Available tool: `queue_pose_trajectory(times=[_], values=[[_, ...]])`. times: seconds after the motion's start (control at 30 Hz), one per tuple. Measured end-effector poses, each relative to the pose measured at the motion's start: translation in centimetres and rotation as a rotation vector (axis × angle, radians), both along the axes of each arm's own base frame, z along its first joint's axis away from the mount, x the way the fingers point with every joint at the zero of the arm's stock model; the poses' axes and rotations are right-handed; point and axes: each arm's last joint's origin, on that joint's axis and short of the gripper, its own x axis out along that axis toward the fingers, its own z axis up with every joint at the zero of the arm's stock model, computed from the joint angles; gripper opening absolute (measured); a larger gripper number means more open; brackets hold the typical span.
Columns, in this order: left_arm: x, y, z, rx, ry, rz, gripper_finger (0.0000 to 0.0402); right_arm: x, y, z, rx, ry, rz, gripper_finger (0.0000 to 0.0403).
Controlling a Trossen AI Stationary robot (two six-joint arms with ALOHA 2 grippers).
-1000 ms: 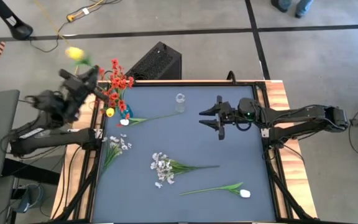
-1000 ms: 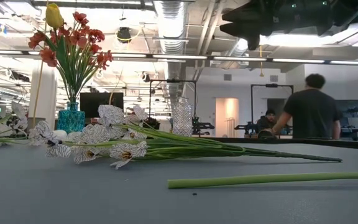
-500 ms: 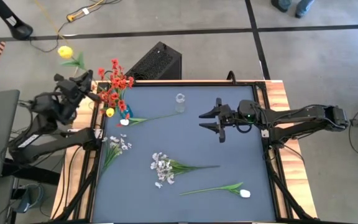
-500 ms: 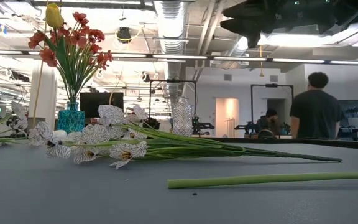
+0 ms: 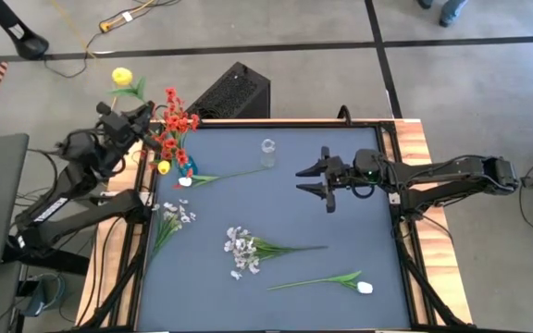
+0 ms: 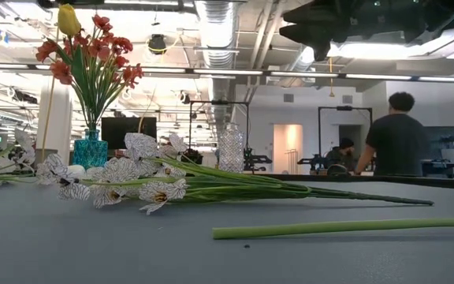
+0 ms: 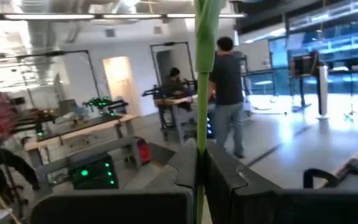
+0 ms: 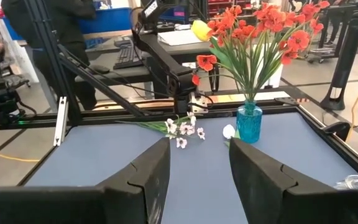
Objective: Sort flowers into vase by color
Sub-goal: Put the yellow tulip into the blue vase
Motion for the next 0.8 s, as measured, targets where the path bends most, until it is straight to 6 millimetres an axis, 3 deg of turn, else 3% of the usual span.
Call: queue_pose_trajectory(times=[0.27,0.5,0.8], values=[[-0.1,1.2,0.3,0.017,0.026,-0.127,0.0,0.0,0.2,-0.5,-0.008,0.056,0.012,0.0191],[-1.2,1.7,0.0,-0.013,-0.035,-0.078,0.0,0.0,0.1,-0.6,-0.035,0.064,0.013,0.0191],[-2.9,-0.1,-1.6,0.01,-0.18,-0.061,0.0,-0.1,0.2,-1.1,-0.04,0.109,0.016,0.0191]])
